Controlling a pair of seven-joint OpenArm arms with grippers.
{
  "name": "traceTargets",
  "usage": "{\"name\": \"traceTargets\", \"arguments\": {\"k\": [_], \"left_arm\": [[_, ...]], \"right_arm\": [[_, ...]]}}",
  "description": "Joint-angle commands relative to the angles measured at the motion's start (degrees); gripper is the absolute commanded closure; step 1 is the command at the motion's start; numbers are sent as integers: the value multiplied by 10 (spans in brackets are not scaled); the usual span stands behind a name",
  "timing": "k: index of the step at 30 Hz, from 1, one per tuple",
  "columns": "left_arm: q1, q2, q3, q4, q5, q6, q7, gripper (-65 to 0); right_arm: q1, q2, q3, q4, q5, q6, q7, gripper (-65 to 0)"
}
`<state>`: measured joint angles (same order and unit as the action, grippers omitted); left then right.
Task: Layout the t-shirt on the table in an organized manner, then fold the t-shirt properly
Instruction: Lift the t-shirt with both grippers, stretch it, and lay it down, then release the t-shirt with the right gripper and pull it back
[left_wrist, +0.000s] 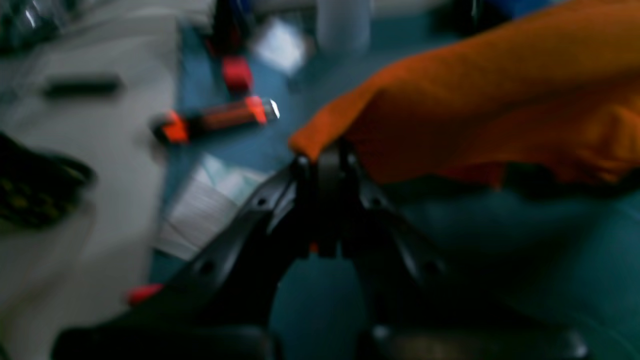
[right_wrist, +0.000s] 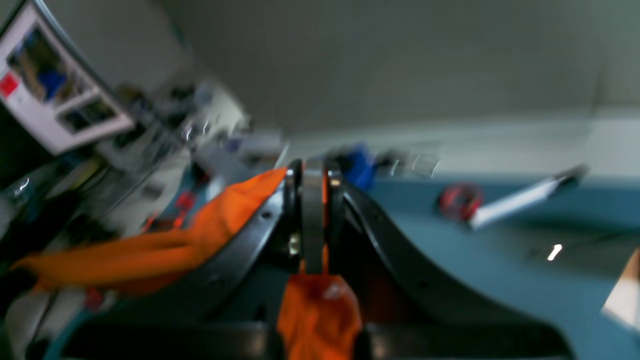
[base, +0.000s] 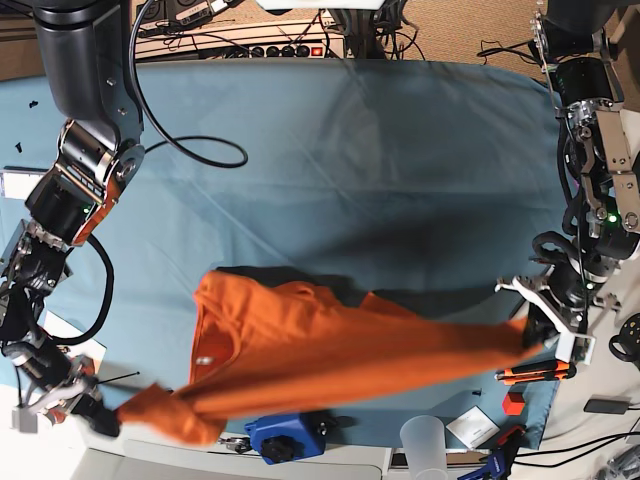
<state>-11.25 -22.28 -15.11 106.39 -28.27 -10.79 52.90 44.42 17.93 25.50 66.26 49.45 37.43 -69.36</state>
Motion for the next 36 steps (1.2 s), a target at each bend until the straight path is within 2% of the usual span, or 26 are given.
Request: {"name": "traceTargets", "arguments": {"k": [1, 3, 5, 9, 17, 18, 19, 21, 23, 25, 28, 29, 33, 36], "left_arm": [[-6, -9, -4, 10, -9, 2, -9, 0], [20, -9, -4, 17, -10, 2, -2, 0], [57, -9, -4, 33, -13, 2, 7, 0], [143, 2, -4, 67, -20, 2, 16, 0], [259, 57, -4, 84, -20, 2, 16, 0], [266, 60, -4, 84, -20, 2, 15, 0], [271, 62, -4, 84, -20, 2, 16, -43], [279, 63, -4, 84, -20, 2, 16, -137], [282, 63, -4, 84, -20, 2, 16, -214], [282, 63, -5, 84, -20, 2, 16, -242], [278, 63, -8, 85, -20, 2, 15, -241], [275, 62, -8, 85, -20, 2, 15, -241], [266, 62, -8, 85, -18, 2, 15, -241], [263, 62, -8, 85, -18, 2, 1, -241]], "right_arm": [[12, 9, 1, 12, 41, 7, -7, 0], [-16, 10, 1, 26, 80, 20, -58, 0], [-56, 10, 1, 49, 86, 20, -88, 0], [-148, 10, 1, 88, 85, 20, -95, 0], [-283, 10, 1, 105, 69, 20, -106, 0], [-290, 10, 1, 105, 69, 21, -106, 0], [-295, 10, 1, 105, 69, 22, -106, -8], [-297, 10, 1, 105, 69, 22, -106, -152], [-297, 10, 1, 105, 71, 22, -106, -245], [-297, 13, 1, 106, 94, 21, -106, -251], [-295, 24, 1, 106, 182, 19, -106, -251], [-291, 26, 1, 106, 191, 20, -106, -251], [-265, 25, -1, 106, 184, 26, -106, -250], [-241, 25, -10, 106, 150, 26, -106, -250]]}}
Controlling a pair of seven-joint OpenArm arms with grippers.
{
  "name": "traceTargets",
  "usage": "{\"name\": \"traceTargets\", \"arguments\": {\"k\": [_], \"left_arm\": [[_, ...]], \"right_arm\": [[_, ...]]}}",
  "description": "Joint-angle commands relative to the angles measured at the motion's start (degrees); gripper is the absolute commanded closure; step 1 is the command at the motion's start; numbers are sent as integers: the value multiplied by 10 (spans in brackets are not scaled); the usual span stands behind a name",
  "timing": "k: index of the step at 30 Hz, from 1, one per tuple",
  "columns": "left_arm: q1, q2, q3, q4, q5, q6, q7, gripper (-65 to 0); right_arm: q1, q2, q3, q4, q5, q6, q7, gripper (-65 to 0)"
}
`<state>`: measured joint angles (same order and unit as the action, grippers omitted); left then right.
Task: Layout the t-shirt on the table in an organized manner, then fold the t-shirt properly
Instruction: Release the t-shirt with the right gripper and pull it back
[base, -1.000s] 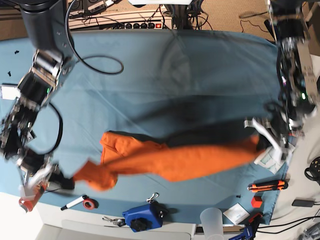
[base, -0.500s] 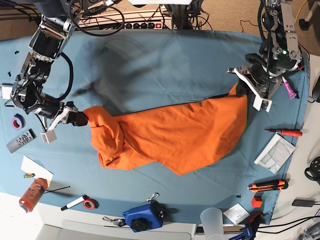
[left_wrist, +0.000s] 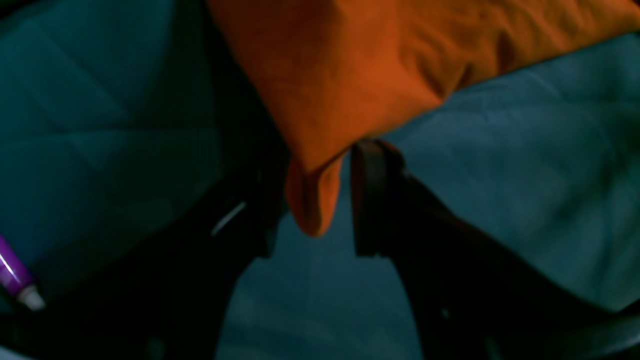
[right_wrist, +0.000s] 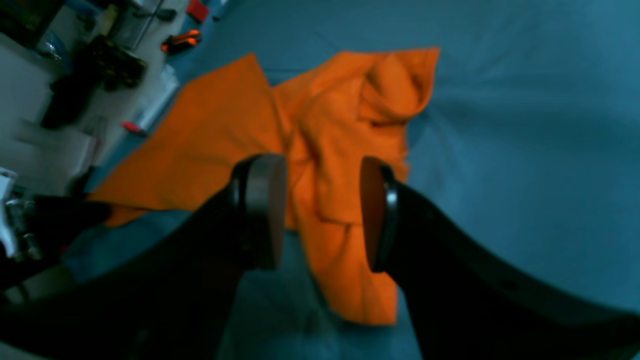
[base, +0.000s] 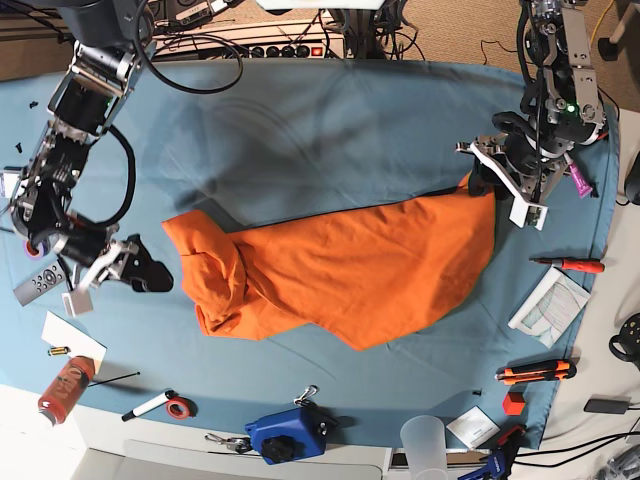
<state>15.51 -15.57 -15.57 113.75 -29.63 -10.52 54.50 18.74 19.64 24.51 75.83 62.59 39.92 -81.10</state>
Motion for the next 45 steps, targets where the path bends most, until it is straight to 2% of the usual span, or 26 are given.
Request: {"name": "traceTargets", "arguments": {"k": [1, 6, 9, 13, 15, 16, 17, 19, 21, 24, 26, 34, 37, 40, 41, 43, 44, 45], "left_arm": [[-4, -5, -4, 11, -4, 0, -19, -241], [-4, -5, -4, 11, -4, 0, -19, -241], [-4, -5, -4, 11, -4, 0, -20, -241], [-4, -5, -4, 11, -4, 0, -20, -241], [-4, -5, -4, 11, -4, 0, -20, -241], [-4, -5, -4, 11, -4, 0, -20, -241], [-4, -5, -4, 11, -4, 0, -20, -241], [-4, -5, -4, 11, -4, 0, -20, -241], [-4, -5, -4, 11, -4, 0, -20, -241], [-4, -5, -4, 11, -4, 0, -20, -241], [-4, -5, -4, 11, -4, 0, -20, -241], [-4, -5, -4, 11, -4, 0, -20, -241], [-4, -5, -4, 11, -4, 0, -20, -241], [-4, -5, -4, 11, -4, 0, -20, -241], [-4, -5, -4, 11, -4, 0, -20, -241], [-4, -5, -4, 11, -4, 0, -20, -241], [-4, -5, -4, 11, -4, -1, -19, -241], [-3, -5, -4, 11, -4, -1, -20, -241]], "right_arm": [[24, 8, -8, 10, -5, 1, 11, -250], [54, 9, -104, 10, -143, 1, 15, -251], [56, 8, -180, 10, -188, 1, 57, -251], [56, 8, -261, 10, -229, -30, 105, -250], [56, 0, -289, 10, -271, -44, 115, -243], [56, -4, -300, 10, -293, -54, 118, -212], [56, -9, -309, 10, -314, -62, 120, -153], [56, -14, -321, 10, -344, -77, 132, 0], [56, -13, -321, 10, -362, -79, 160, 0], [65, -14, -293, 10, -378, -79, 191, 0], [75, -14, -251, 10, -377, -79, 196, 0], [85, -14, 4, 9, -356, -75, 221, 0], [85, -10, 63, 9, -353, -76, 196, 0], [78, 3, 82, 9, -323, -65, 132, 0], [73, 10, 82, 9, -300, -51, 110, -53], [63, 21, 81, 9, -257, -44, 78, -190], [58, 25, 81, 9, -247, -45, 75, -230], [55, 30, 81, 9, -241, -49, 74, -238]]}}
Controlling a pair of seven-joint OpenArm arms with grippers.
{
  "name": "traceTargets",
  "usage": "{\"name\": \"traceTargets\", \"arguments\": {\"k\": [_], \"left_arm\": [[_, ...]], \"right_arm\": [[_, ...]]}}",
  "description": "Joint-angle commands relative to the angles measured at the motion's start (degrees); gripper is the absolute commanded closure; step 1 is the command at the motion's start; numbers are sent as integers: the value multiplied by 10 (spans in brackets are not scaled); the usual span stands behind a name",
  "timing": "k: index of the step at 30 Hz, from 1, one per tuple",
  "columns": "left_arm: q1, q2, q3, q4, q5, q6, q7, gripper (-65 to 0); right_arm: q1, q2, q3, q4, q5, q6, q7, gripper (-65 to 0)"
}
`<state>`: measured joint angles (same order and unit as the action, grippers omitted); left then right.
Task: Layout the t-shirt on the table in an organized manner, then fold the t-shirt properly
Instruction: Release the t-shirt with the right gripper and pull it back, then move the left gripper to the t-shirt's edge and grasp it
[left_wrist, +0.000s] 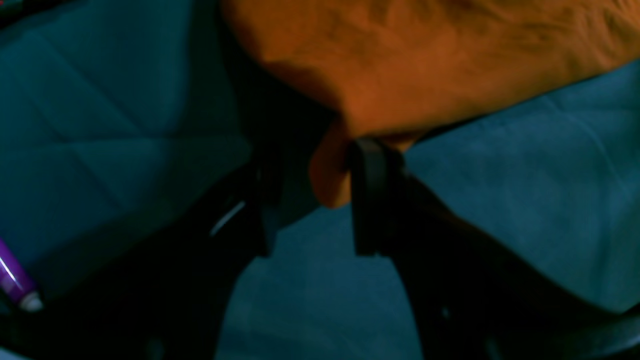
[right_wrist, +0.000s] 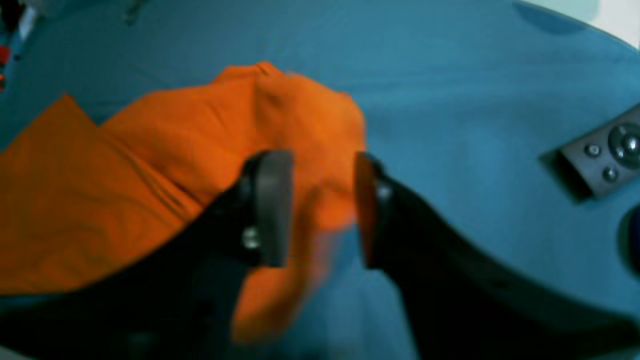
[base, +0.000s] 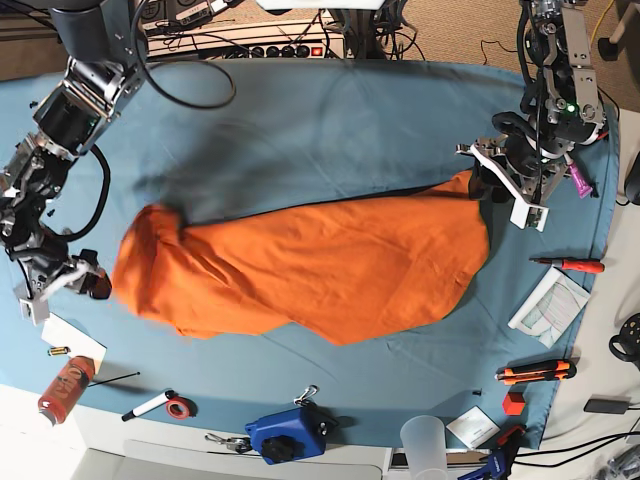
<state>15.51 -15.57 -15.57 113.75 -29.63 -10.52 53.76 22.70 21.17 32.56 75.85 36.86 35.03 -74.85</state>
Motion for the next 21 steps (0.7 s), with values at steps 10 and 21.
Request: {"name": "traceTargets", "arguments": {"k": [10, 21], "left_arm": [[-20, -5, -4, 17, 14, -33, -49, -241], [-121, -73, 25, 40, -11, -203, -89, -241]], "right_arm": [[8, 53, 52, 9, 102, 19, -7, -238], [-68, 53, 75, 9, 101, 29, -19, -238]]}}
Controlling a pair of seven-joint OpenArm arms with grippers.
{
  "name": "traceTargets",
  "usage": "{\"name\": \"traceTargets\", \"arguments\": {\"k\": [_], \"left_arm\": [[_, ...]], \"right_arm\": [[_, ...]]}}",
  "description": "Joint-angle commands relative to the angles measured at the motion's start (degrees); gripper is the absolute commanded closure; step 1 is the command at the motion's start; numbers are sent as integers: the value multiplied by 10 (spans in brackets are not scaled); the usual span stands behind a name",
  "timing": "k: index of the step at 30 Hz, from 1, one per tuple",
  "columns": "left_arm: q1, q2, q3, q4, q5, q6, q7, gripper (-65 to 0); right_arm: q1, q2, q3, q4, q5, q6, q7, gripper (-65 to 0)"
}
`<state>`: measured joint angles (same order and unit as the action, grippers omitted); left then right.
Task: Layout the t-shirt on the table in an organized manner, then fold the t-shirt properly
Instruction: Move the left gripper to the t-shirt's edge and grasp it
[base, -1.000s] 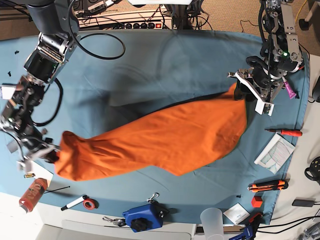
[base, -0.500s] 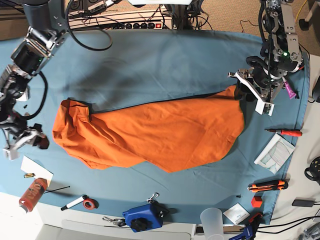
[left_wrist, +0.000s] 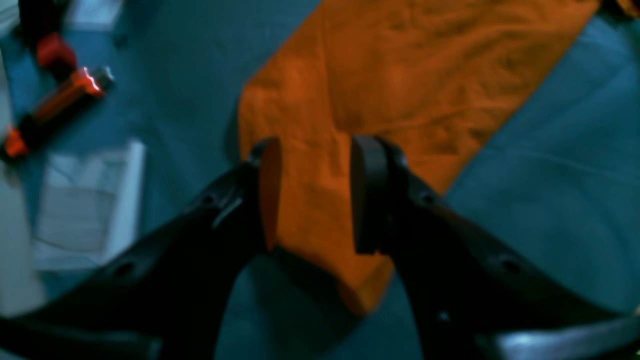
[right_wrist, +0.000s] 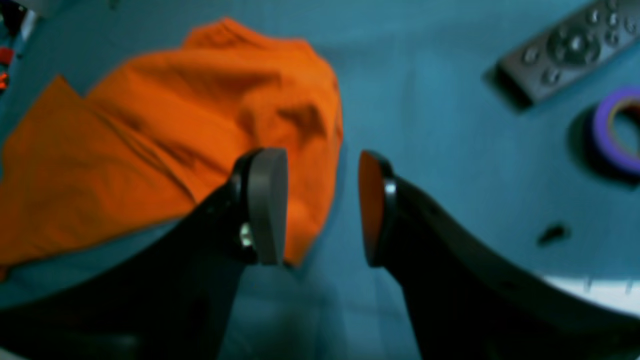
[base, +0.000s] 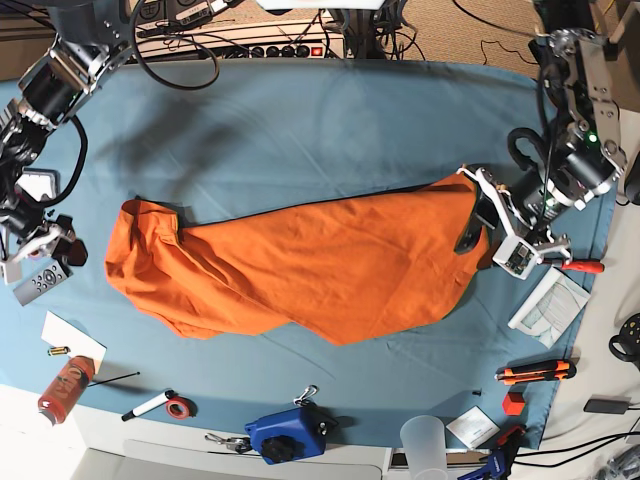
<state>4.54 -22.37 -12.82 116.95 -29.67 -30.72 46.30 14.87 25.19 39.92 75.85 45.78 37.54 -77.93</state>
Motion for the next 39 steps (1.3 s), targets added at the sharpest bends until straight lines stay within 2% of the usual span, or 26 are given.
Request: {"name": "traceTargets", "arguments": {"k": [1, 3, 7, 11, 15, 17, 21, 23, 25, 29, 30, 35, 37, 39], "left_arm": [[-20, -19, 13, 3, 6, -2, -40, -241], [-51, -44, 57, -16, 51, 1, -70, -241], [-143, -66, 167, -91, 92, 31, -74, -241], [-255, -57, 260, -209, 107, 56, -74, -241], [-357, -28, 313, -364, 110, 69, -69, -241], [-392, -9, 318, -443, 108, 64, -63, -241], [-437, 15, 318, -577, 63, 15, -35, -241], [-446, 19, 318, -620, 42, 1, -35, -241], [-447, 21, 318, -650, 52, 2, -53, -241], [-447, 21, 318, -674, 106, 45, -72, -241], [-446, 21, 318, -674, 111, 48, -71, -241], [-440, 31, 318, -674, 73, 37, -50, -241], [-437, 42, 318, -674, 59, 37, -36, -201], [-434, 51, 318, -674, 46, 38, -30, -83]], "right_arm": [[4, 12, 2, 9, 12, 4, 12, -238], [-7, 10, 2, 9, 12, 4, 12, -238], [-21, 10, 2, 9, 15, 3, 12, -238], [-24, 10, 2, 9, 16, 3, 10, -238], [-24, 10, 2, 9, 16, 3, 9, -238], [-24, 10, 2, 9, 15, 3, 9, -238], [-24, 10, 2, 9, 16, 3, 9, -238], [-24, 10, 2, 9, 16, 3, 9, -238], [-24, 10, 2, 9, 16, 3, 9, -238], [-24, 10, 2, 9, 16, 3, 9, -238], [-24, 10, 2, 9, 16, 3, 9, -238], [-24, 10, 2, 9, 16, 3, 9, -238], [-24, 10, 2, 9, 16, 3, 10, -238], [-23, 10, 2, 9, 16, 3, 10, -238]]}}
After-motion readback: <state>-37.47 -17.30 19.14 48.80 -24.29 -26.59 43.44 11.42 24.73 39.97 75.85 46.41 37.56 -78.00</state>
